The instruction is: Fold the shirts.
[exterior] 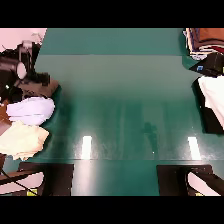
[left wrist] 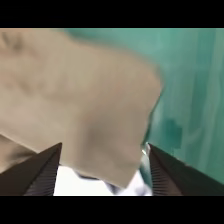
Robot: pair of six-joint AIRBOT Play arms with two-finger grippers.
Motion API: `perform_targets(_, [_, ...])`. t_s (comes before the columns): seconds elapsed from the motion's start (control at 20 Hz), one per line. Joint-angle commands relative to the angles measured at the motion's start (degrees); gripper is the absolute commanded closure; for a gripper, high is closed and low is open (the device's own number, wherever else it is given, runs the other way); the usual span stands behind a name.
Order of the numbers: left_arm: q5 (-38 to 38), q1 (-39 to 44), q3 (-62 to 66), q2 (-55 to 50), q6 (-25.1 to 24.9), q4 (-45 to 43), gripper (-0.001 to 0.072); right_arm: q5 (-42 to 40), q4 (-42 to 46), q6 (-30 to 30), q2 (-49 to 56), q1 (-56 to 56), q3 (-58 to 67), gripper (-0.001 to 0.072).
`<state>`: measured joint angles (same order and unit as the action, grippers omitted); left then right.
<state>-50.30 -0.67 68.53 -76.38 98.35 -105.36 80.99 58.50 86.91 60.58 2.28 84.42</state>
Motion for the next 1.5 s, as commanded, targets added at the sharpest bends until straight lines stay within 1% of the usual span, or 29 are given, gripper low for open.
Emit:
perform_targets(0.0, [6.25,-4.15,-6.8,-3.43,0.9,1.97,0.0087,0.44,-0.11,0.02,1.25,0.04,0.0,0.0694])
perform_targets(0.2, [6.27,-4.37,-6.54,-5.01,0.92,2.78,0.0089,0.55,-0.52,0.02,2.47,0.07,0.0,0.0694])
perform_targets(0.25, [5.7,-4.37,-5.95,-4.85,1.09,2.78,0.0112,0.44,-0.48,0.02,2.45,0.04,0.0,0.0694])
perform_targets(0.35, [3.23,-4.37,-3.13,-4.22,1.11,2.75,0.0622,0.61,-0.5,0.04,2.4,0.04,0.0,0.0694])
perform_targets(0.4, [2.4,-4.37,-1.53,-3.41,0.85,2.73,0.0675,0.61,-0.55,0.04,2.4,0.07,0.0,0.0694])
perform_targets(0.55, [1.88,-4.35,4.35,2.36,0.63,2.73,0.0683,0.28,-2.43,0.07,2.05,0.04,0.0,0.0694])
perform_targets(0.7, [1.4,-4.31,13.25,11.91,0.17,3.34,0.0684,-3.39,-3.48,0.04,-0.2,0.04,0.66,0.0694])
perform_targets(0.75, [0.74,-4.31,16.85,15.1,-0.24,4.96,0.0684,-4.52,-3.45,0.04,-1.09,0.04,1.84,0.0694])
perform_targets(0.8, [-0.42,-4.28,20.13,17.75,-2.82,7.43,0.0684,-5.35,-3.45,0.04,-1.79,0.04,3.37,0.0694])
perform_targets(0.85, [-2.27,-3.43,23.52,20.24,-6.45,9.77,0.0685,-6.19,-3.43,0.04,-2.43,0.04,5.16,0.0694])
perform_targets(0.9, [-4.85,-1.44,26.43,21.9,-8.83,9.84,0.0685,-6.88,-3.32,0.04,-2.91,0.02,7.32,0.0694])
perform_targets(0.95, [-7.74,1.53,29.05,23.12,-9.88,9.79,0.0685,-7.54,-3.32,0.04,-3.19,0.02,9.64,0.0694])
perform_targets(1.0, [-10.1,4.92,30.88,23.65,-9.9,9.81,0.0686,-7.67,-3.3,0.04,-3.15,0.02,11.98,0.0694])
perform_targets(1.15, [-15.34,17.42,31.5,22.95,-9.57,9.84,0.0686,-7.52,-3.32,0.04,-3.15,0.02,17.7,0.0694])
perform_targets(1.3, [-19.28,31.76,28.81,18.16,-5.66,9.86,0.0686,-7.15,-3.34,0.04,-3.17,0.02,21.22,0.0694])
perform_targets(1.4, [-19.45,41.09,26.32,13.64,-2.86,10.34,0.0685,-6.47,-3.32,0.04,-3.17,0.02,22.62,0.0694])
perform_targets(1.45, [-18.84,45.7,25.4,10.58,-2.58,11.37,0.0685,-5.99,-3.32,0.04,-3.15,0.02,22.99,0.0694])
